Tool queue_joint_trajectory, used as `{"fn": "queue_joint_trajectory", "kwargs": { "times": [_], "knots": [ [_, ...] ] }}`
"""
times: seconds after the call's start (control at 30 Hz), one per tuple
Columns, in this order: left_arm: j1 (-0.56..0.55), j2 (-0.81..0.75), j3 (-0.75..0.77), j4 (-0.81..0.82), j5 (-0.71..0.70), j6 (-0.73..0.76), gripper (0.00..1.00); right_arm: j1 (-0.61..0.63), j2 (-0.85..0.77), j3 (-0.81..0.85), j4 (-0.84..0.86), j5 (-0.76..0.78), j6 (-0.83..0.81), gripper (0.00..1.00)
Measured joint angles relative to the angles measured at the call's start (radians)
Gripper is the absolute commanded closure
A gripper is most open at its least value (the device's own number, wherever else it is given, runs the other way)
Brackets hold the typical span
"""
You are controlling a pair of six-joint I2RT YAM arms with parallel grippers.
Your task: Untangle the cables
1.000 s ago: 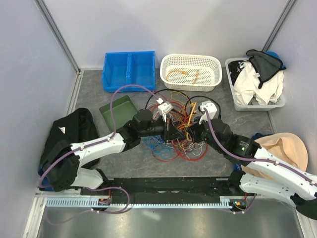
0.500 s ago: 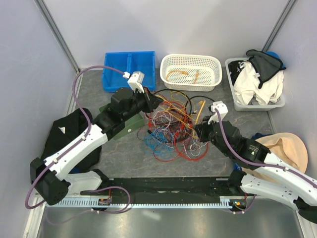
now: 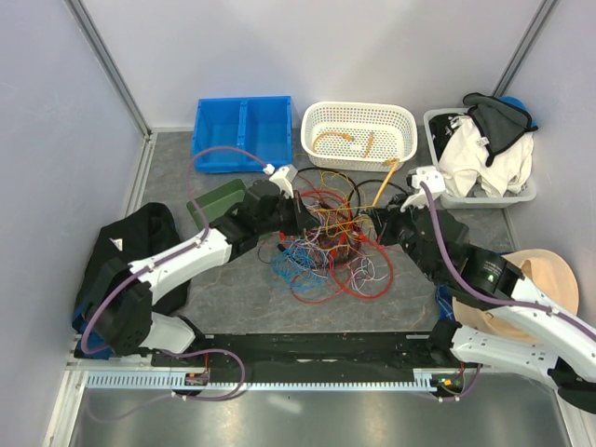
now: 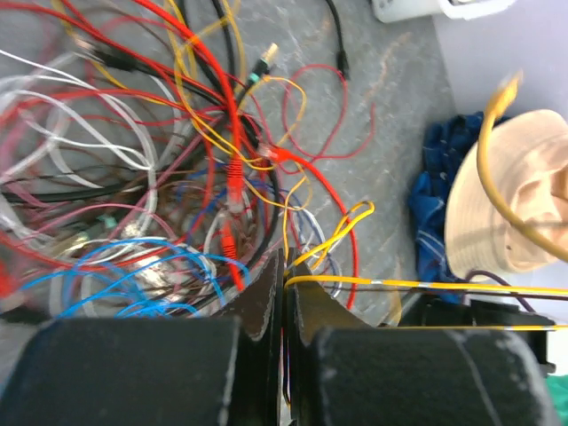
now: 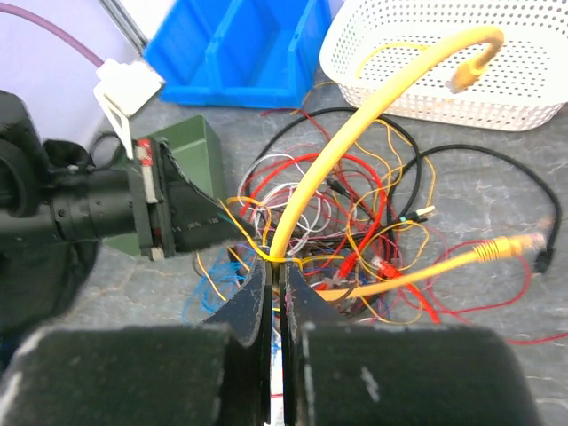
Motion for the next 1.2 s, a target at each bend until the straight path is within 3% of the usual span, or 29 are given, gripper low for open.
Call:
{"fn": "queue_joint_trajectory", "kwargs": {
  "times": [0.3, 0.53, 0.57, 0.6, 0.7, 0.8, 0.83, 1.0, 1.2],
  "knots": [
    [-0.001, 0.062, -0.055, 0.224, 0.081, -0.069, 0.98, 0.001, 0.139, 0.226, -0.102, -0.010, -0.106, 1.00],
    [-0.001, 0.093, -0.048, 0.310, 0.090, -0.085, 0.98, 0.001, 0.183, 0.328, -0.168, -0.018, -0.145, 1.00],
    [-0.001, 0.095, -0.049, 0.309, 0.090, -0.085, 0.92, 0.001, 0.185, 0.329, -0.174, -0.017, -0.146, 1.00],
    [-0.001, 0.095, -0.050, 0.305, 0.090, -0.085, 0.73, 0.001, 0.188, 0.329, -0.180, -0.017, -0.147, 1.00],
    [0.002, 0.082, -0.058, 0.259, 0.063, -0.081, 0.46, 0.000, 0.185, 0.328, -0.162, 0.000, -0.146, 1.00],
    [0.029, 0.064, -0.095, 0.130, 0.005, -0.066, 0.30, -0.003, 0.141, 0.326, -0.082, 0.039, -0.145, 1.00],
    [0.035, 0.057, -0.101, 0.097, -0.006, -0.065, 0.01, -0.003, 0.121, 0.323, -0.066, 0.048, -0.143, 1.00],
    [0.044, -0.052, -0.103, -0.031, -0.067, -0.050, 0.00, -0.003, 0.062, 0.295, 0.003, 0.080, -0.130, 1.00],
    [0.043, -0.231, -0.102, -0.018, -0.084, -0.042, 0.00, -0.005, 0.065, 0.235, 0.026, 0.082, -0.109, 1.00]
  ]
}}
